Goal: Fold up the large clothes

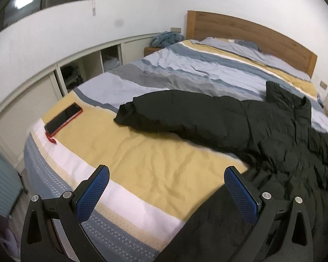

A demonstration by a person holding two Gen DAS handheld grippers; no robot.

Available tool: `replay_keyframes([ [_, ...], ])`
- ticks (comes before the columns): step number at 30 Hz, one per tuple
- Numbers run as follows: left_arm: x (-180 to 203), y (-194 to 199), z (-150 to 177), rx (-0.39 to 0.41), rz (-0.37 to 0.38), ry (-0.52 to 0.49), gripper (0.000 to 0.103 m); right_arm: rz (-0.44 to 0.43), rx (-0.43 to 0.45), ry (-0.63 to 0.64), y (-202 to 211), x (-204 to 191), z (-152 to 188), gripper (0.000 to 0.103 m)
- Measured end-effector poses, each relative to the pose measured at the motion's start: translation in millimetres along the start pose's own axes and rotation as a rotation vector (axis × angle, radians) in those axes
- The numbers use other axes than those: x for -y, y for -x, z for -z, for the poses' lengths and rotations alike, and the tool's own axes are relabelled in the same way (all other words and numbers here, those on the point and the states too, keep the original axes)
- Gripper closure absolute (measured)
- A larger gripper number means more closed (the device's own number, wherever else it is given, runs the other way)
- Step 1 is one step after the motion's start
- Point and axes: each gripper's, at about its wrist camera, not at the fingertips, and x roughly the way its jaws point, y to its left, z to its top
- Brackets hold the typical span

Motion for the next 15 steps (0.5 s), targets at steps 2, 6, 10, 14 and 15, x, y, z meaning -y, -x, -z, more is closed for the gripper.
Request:
replay_keyframes([
  [2,-5,-7,-3,-0.010,0.010,0.036,0.001,0.005,-0.002,0.001,0,2,0,0.092],
  [6,-5,-20,0,-0.040,0.025,0.061,0.001,0.037,-0.004,0.009,-1,7,7,0.062],
  [10,6,-28,9,-0.064,0.036,0.025,0.001,0.069,-0.001,0.005,-3,16,12,0.052],
  [14,26,-38,15,-0.094,0.038,-0.009,0.001,0.076,-0.008,-0.013,-8,30,16,0.051],
  [15,35,-39,15,-0.097,0.046,-0.021,0.001,0.078,-0.007,-0.010,-9,32,16,0.051],
])
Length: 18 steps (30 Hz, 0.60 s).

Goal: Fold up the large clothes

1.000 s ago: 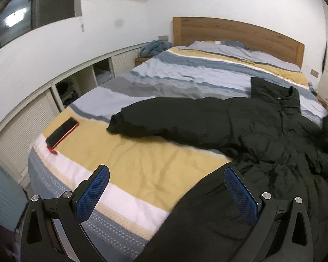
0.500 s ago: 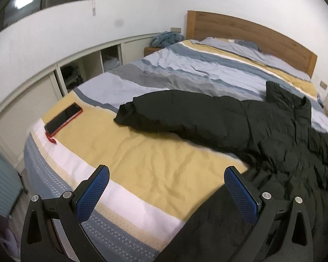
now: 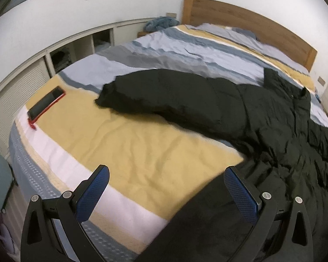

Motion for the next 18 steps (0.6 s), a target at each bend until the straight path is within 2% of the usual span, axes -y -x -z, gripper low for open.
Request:
replay_keyframes([
  [5,40,-4,-7,0.005,0.037,-0.050,0.001,0.024,0.010,0.050,-10,7,-9,0.051],
  [13,104,-23,-14,-0.008,0.069,-0.128,0.001,0.075,0.032,0.095,-36,35,-44,0.051],
  [16,137,-33,-25,-0.016,0.099,-0.167,0.001,0.107,0.041,0.080,-45,55,-62,0.051],
  [18,176,-41,-40,0.000,0.143,-0.219,0.001,0.141,0.046,0.061,-49,70,-73,0.051],
])
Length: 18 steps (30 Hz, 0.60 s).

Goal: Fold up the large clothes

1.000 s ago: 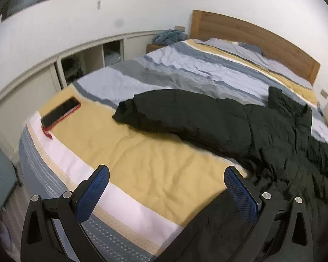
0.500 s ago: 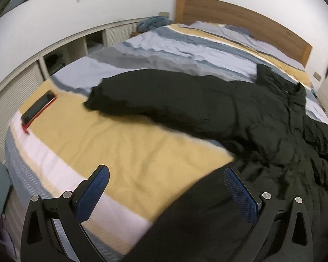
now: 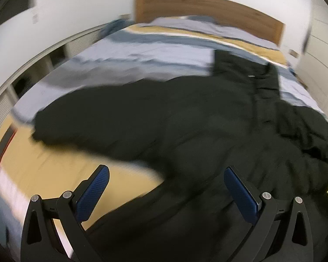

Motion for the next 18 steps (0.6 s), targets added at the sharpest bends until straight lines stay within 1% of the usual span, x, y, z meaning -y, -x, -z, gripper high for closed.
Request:
replay_keyframes([
  [2,35,-9,-20,0.030,0.033,-0.058,0.000,0.030,0.011,-0.024,-6,18,-9,0.051],
  [3,60,-15,-32,0.047,0.064,-0.091,0.001,0.040,0.014,-0.030,-8,24,-12,0.051],
  [4,75,-19,-38,0.053,0.084,-0.108,0.000,0.059,0.012,-0.034,-11,32,-15,0.051],
  [5,101,-26,-48,0.059,0.123,-0.133,0.001,0.076,0.012,-0.038,-14,40,-17,0.051],
  [7,149,-41,-63,0.057,0.203,-0.176,0.001,0.096,0.009,-0.054,-20,54,-20,0.051],
  [9,192,-57,-75,0.038,0.274,-0.200,0.001,0.122,0.000,-0.068,-26,66,-22,0.051],
  [11,225,-72,-84,0.019,0.322,-0.204,0.001,0.151,-0.009,-0.082,-33,79,-23,0.051],
  [14,268,-96,-95,-0.002,0.357,-0.209,0.001,0.166,-0.036,-0.112,-46,96,-25,0.051],
  [16,291,-108,-96,-0.010,0.362,-0.216,0.001,0.175,-0.044,-0.115,-54,101,-24,0.051],
  [18,311,-122,-98,-0.013,0.346,-0.231,0.001,0.178,-0.055,-0.120,-62,105,-23,0.051],
])
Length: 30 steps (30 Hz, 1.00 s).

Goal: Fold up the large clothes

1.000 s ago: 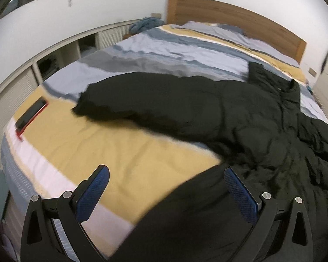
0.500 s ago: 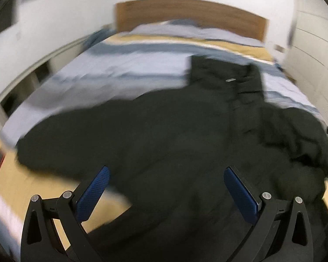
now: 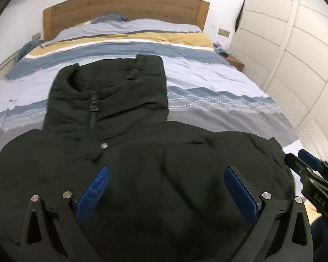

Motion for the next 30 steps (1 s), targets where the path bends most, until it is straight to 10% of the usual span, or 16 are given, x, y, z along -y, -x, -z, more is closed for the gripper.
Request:
replay_keyframes([
  [17,-19,-76,0,-0.167,-0.067,-0.020,0.000,-0.104,-0.107,0.019,-50,-26,15,0.051],
  [30,-46,38,100,-0.202,-0.229,-0.071,0.006,-0.501,-0.104,0.277,-17,-98,52,0.050],
])
